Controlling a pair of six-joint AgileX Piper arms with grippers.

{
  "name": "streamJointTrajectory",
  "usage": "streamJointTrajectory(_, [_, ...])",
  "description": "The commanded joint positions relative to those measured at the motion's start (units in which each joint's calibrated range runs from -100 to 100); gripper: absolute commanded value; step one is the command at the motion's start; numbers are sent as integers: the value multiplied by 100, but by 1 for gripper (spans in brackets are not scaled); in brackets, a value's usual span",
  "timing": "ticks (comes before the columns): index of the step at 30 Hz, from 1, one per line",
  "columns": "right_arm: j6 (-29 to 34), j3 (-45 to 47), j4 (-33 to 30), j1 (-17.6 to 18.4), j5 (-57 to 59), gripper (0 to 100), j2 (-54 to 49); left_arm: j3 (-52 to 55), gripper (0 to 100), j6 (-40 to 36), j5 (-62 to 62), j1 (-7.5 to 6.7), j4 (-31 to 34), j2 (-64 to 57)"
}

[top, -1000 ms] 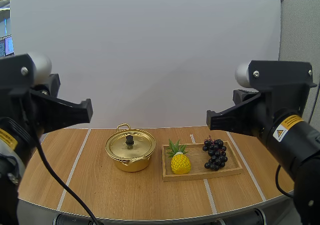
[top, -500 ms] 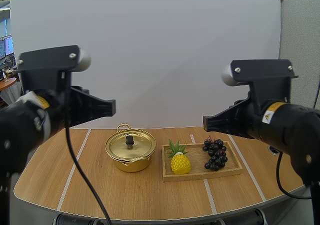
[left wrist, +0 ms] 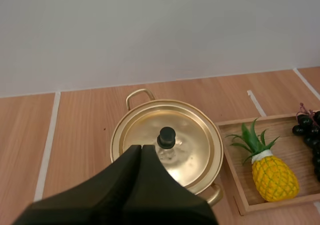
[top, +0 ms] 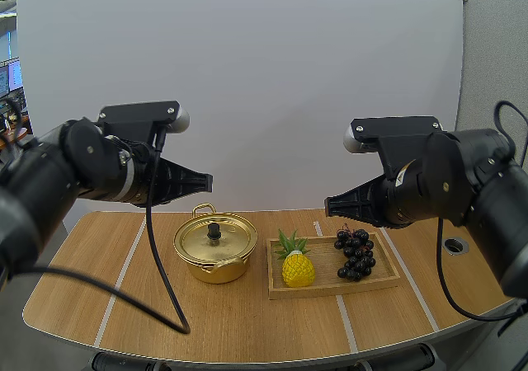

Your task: Open the pot, put the grape inside, and close it

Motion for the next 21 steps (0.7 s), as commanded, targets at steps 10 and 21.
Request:
streamJointTrajectory(10, [9,-34,-71,3,-841,98,53,-10,100,27,-524,-18,-191,403])
streamJointTrajectory(21, [9,-34,-48,3,-787,100,53,-22,100,1693,-143,-18,-612,414])
